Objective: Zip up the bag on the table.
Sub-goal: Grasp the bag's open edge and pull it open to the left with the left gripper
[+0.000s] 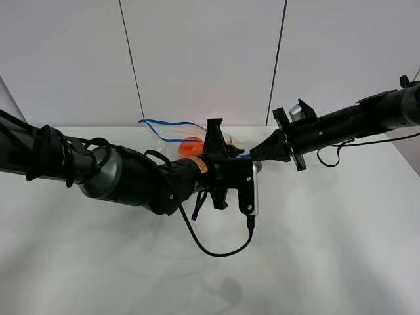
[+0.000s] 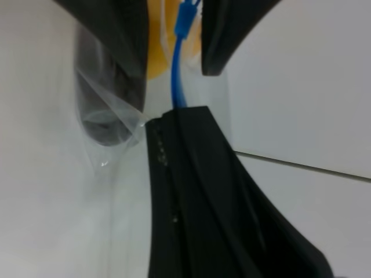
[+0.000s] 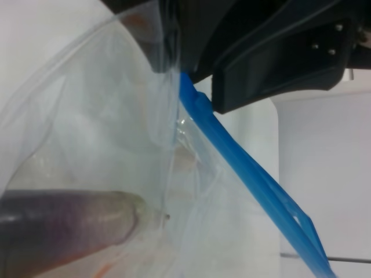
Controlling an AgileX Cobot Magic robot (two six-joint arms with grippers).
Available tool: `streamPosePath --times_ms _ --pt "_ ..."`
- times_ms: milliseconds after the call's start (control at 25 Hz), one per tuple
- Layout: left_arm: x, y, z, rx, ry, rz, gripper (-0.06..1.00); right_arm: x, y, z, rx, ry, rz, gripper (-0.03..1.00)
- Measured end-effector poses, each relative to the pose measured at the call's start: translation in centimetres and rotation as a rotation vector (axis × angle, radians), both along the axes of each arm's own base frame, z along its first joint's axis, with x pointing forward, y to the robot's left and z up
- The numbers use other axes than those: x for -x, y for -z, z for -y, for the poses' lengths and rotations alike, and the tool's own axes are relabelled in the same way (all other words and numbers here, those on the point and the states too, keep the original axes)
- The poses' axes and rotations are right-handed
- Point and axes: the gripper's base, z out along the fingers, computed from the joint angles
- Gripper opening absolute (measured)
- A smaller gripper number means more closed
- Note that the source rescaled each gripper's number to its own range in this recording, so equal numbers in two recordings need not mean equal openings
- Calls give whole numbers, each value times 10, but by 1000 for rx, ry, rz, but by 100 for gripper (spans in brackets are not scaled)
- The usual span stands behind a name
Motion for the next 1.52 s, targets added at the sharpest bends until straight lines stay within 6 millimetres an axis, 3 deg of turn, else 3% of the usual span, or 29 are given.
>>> streamPosePath --times_ms 600,680,800,1080,1280,1520 --pt "-8 -2 -9 12 -32 14 26 1 -1 -1 -15 -11 -9 0" --pt "-8 -2 -9 12 -32 14 21 1 -1 -1 -17 -10 -9 0" --pt "-8 -1 -8 9 -30 12 0 1 -2 -1 -23 -6 -9 0" --pt "-8 -1 -8 9 -30 12 0 1 -2 -1 -24 -5 -9 0" --pt "-18 -1 -20 -2 -49 22 0 0 -3 -2 -40 6 -9 0" --pt "-41 -2 -51 -12 -129 29 0 -1 -4 -5 -51 9 -8 0"
